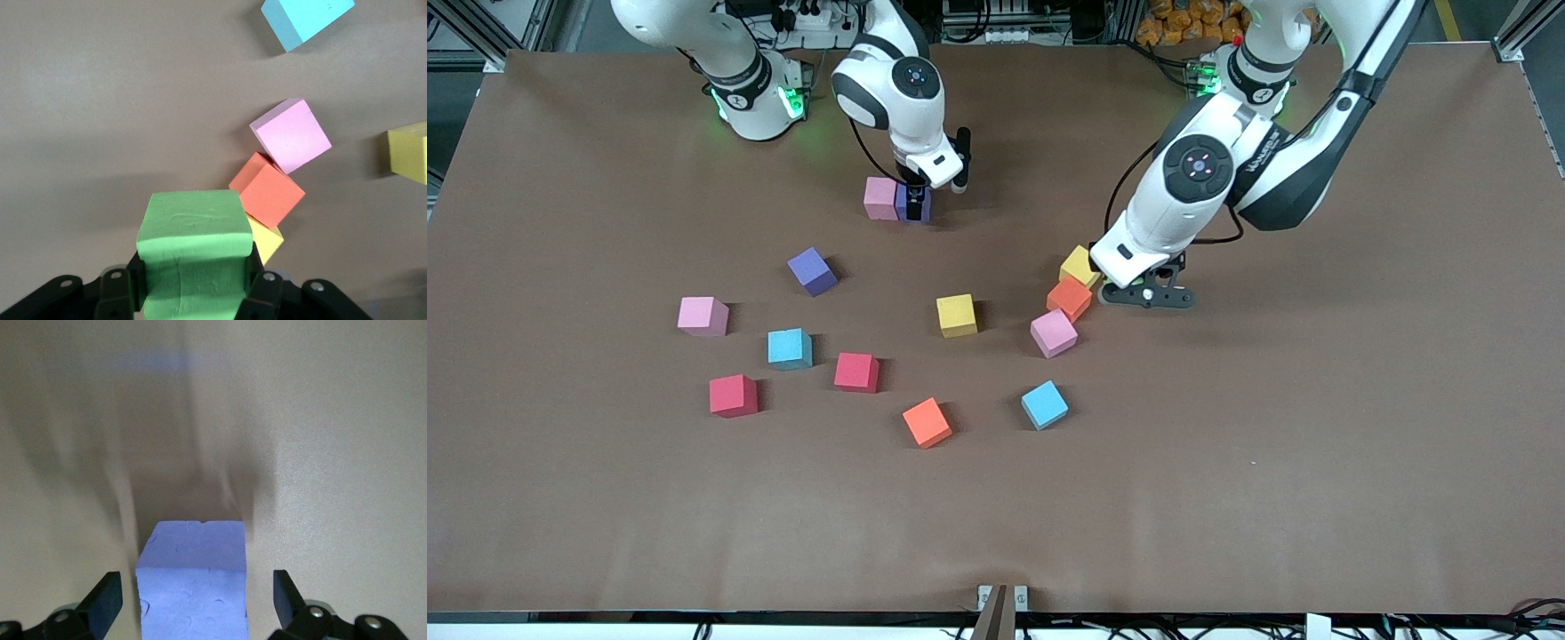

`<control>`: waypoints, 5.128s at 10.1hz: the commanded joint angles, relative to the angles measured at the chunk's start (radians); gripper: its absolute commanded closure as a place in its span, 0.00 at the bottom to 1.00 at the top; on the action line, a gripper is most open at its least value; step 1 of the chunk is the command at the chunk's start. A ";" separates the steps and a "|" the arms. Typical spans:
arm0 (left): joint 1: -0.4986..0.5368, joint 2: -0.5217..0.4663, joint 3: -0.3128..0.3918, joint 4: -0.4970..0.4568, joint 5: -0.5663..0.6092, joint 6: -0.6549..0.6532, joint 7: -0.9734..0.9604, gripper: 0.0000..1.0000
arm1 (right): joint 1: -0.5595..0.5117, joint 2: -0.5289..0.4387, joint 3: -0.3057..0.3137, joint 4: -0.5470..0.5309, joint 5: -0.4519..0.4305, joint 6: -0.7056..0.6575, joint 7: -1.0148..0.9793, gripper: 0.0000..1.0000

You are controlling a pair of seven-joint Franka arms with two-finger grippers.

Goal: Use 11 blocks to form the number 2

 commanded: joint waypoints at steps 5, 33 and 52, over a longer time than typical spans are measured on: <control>-0.366 -0.008 0.366 0.077 -0.122 -0.028 0.259 0.94 | -0.003 -0.132 0.001 -0.006 -0.001 -0.127 0.009 0.00; -1.034 0.364 0.480 0.293 -0.110 0.142 1.013 1.00 | -0.842 0.394 -0.010 0.725 0.137 -0.311 0.516 0.00; -1.066 0.466 0.434 0.365 -0.033 0.179 0.851 1.00 | -0.776 0.394 -0.007 0.704 0.177 -0.362 0.529 0.00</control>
